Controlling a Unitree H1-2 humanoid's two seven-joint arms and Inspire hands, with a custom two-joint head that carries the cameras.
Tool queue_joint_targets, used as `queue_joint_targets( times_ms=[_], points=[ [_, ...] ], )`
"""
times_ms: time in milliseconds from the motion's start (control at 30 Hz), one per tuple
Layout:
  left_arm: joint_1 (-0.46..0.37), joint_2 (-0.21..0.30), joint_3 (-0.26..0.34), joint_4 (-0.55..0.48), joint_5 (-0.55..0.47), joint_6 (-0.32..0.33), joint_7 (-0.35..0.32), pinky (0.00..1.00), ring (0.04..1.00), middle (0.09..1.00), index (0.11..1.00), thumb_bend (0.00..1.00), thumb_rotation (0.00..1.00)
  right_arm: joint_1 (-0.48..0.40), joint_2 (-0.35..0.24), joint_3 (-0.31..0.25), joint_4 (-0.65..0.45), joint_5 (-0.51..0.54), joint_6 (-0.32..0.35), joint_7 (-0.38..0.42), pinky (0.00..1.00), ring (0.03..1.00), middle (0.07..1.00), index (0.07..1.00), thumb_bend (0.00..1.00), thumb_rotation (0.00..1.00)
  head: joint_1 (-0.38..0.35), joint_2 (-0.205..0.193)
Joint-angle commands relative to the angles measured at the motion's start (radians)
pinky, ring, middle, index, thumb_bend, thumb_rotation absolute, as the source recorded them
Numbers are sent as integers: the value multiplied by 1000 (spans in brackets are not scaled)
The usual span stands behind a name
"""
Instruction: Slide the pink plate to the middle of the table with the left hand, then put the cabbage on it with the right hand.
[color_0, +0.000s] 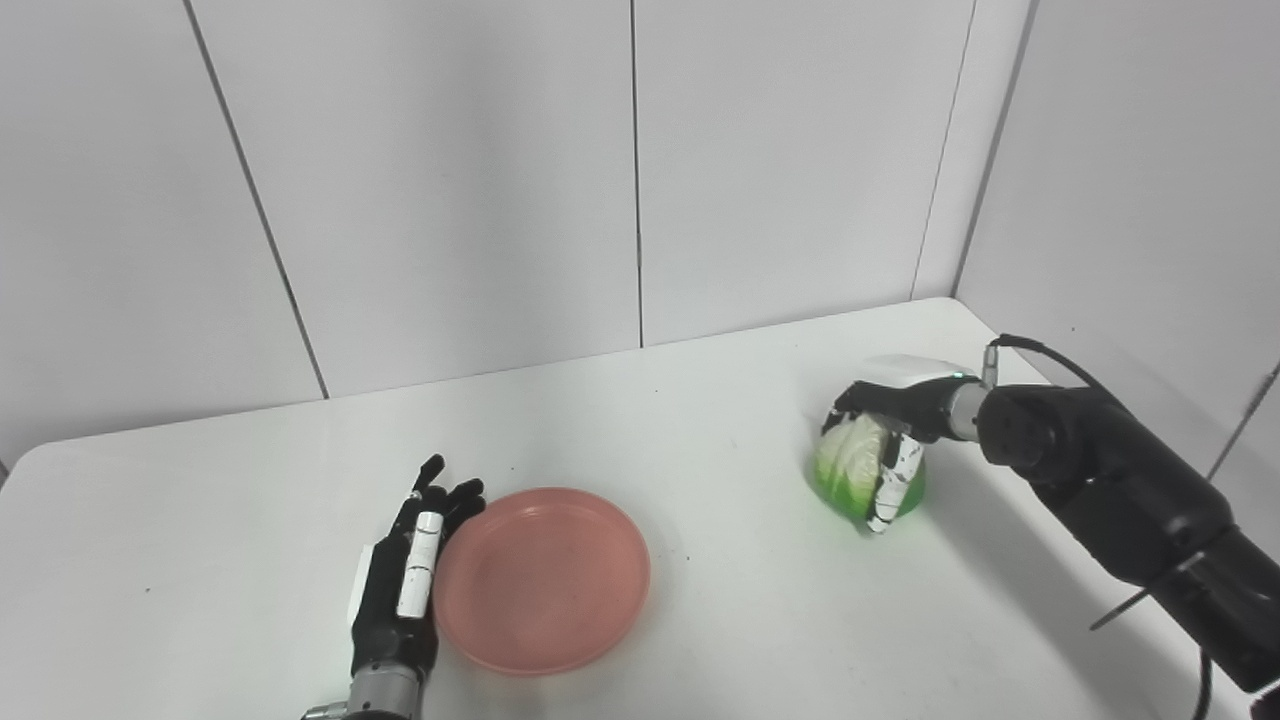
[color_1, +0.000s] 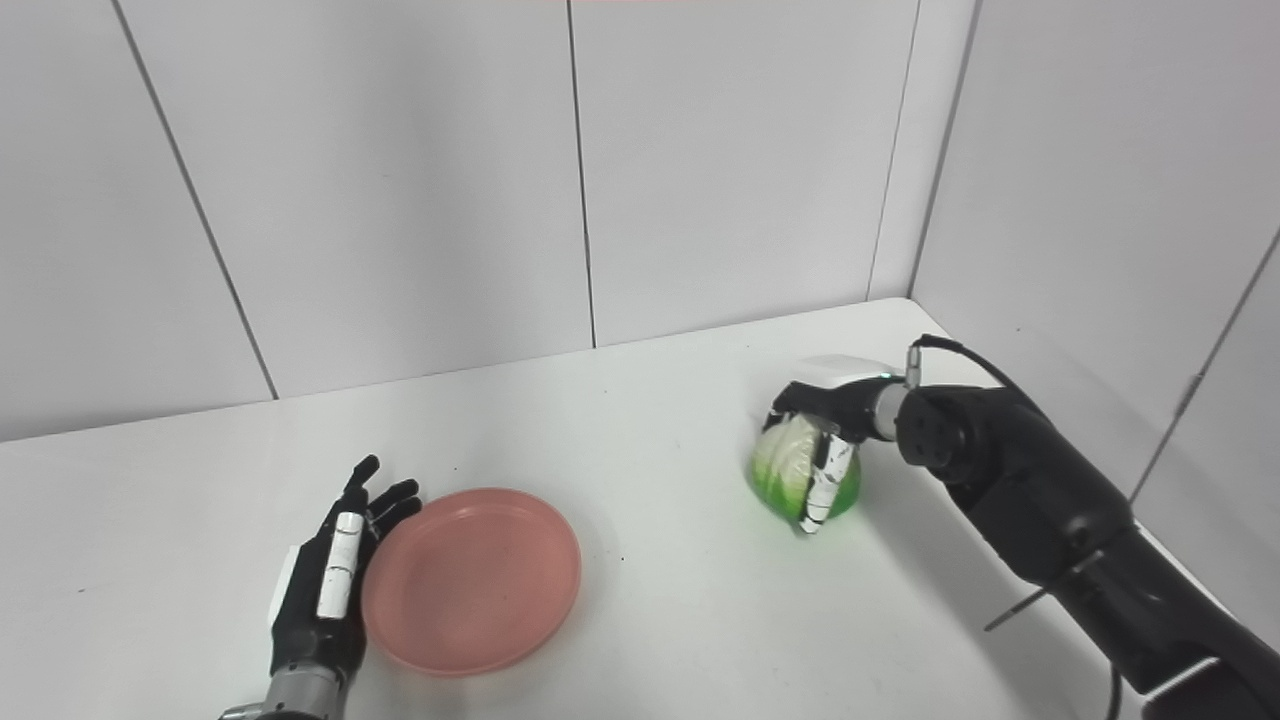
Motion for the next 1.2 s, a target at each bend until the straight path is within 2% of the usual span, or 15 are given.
queue_joint_targets(
  times_ms=[0, 67, 167, 267, 367, 567, 667, 767, 933, 1167],
  points=[
    [-9, -16, -10, 4, 7, 1, -3, 848, 787, 784, 905, 765, 866, -89, -47, -40, -53, 22, -9, -3, 355, 453, 493, 684, 534, 0, 5, -2],
    [-10, -22, -13, 10, 13, -6, 3, 847, 783, 782, 902, 743, 871, -120, -54, -46, -95, 34, -32, 4, 366, 453, 491, 679, 535, 0, 14, -2],
    [-7, -30, -21, 10, 26, -9, 11, 832, 781, 782, 902, 690, 875, -154, -55, -41, -161, 42, -10, 38, 384, 428, 532, 680, 528, 0, 29, -3],
    [-7, -43, -27, 14, 30, -12, 16, 830, 784, 784, 903, 652, 861, -180, -50, -40, -207, 56, 9, 65, 403, 453, 498, 673, 533, 0, 50, -5],
    [-8, -59, -30, 40, 35, -36, 24, 822, 778, 777, 894, 632, 846, -211, -36, -45, -249, 86, -13, 69, 420, 457, 497, 665, 533, 0, 88, -7],
    [-15, -86, -43, 89, 65, -76, 52, 826, 784, 787, 914, 694, 858, -227, 0, -42, -325, 132, -35, 67, 422, 455, 496, 662, 534, 0, 187, -10],
    [-23, -101, -43, 118, 76, -98, 67, 813, 777, 782, 917, 709, 867, -233, 28, -21, -346, 144, -53, 71, 398, 455, 496, 663, 534, 0, 219, -12],
    [-33, -115, -43, 150, 82, -118, 79, 848, 776, 785, 925, 691, 873, -231, 66, -2, -357, 145, -69, 63, 390, 456, 495, 657, 534, 0, 264, -14],
    [-48, -132, -41, 198, 88, -159, 98, 843, 776, 784, 924, 693, 867, -226, 152, 33, -343, 170, -88, 62, 401, 456, 495, 662, 532, 0, 307, -24],
    [-53, -136, -28, 227, 85, -196, 110, 826, 773, 783, 920, 695, 868, -211, 249, 62, -296, 140, -106, 17, 400, 456, 495, 657, 532, 0, 324, -28]
  ],
)
